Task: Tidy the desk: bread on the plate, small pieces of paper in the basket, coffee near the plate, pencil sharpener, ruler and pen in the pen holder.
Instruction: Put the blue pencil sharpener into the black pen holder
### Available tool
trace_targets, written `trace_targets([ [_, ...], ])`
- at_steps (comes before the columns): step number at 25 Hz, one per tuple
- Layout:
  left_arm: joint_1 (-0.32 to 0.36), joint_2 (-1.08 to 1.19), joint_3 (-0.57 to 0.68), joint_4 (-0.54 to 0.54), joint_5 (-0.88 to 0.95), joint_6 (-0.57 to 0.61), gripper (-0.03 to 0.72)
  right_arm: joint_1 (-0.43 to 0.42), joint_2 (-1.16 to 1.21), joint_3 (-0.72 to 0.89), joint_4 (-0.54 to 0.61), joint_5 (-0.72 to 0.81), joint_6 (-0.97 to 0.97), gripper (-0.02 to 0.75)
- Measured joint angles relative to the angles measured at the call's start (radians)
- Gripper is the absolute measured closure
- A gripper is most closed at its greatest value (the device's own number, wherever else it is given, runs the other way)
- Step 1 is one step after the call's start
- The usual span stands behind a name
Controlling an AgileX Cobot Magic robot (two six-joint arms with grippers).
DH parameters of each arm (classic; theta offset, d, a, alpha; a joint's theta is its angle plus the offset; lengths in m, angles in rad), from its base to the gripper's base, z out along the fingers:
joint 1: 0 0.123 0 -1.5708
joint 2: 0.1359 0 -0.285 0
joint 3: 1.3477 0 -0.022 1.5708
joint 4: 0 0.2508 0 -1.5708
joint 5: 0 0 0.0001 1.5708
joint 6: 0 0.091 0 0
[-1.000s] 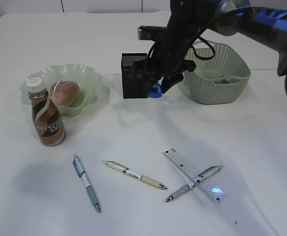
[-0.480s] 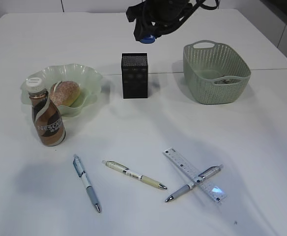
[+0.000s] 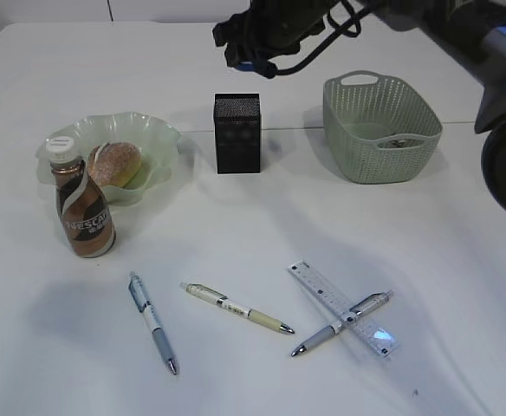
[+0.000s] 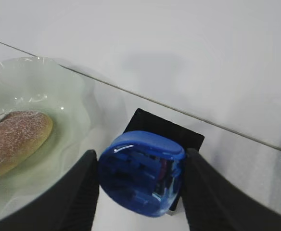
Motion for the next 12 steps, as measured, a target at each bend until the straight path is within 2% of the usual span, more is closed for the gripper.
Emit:
trace_targets([
  [12, 0.000, 0.000, 0.000, 0.001, -0.047, 0.000, 0.294, 0.000, 0.125, 0.000, 0.008, -0.149, -0.005, 0.333],
])
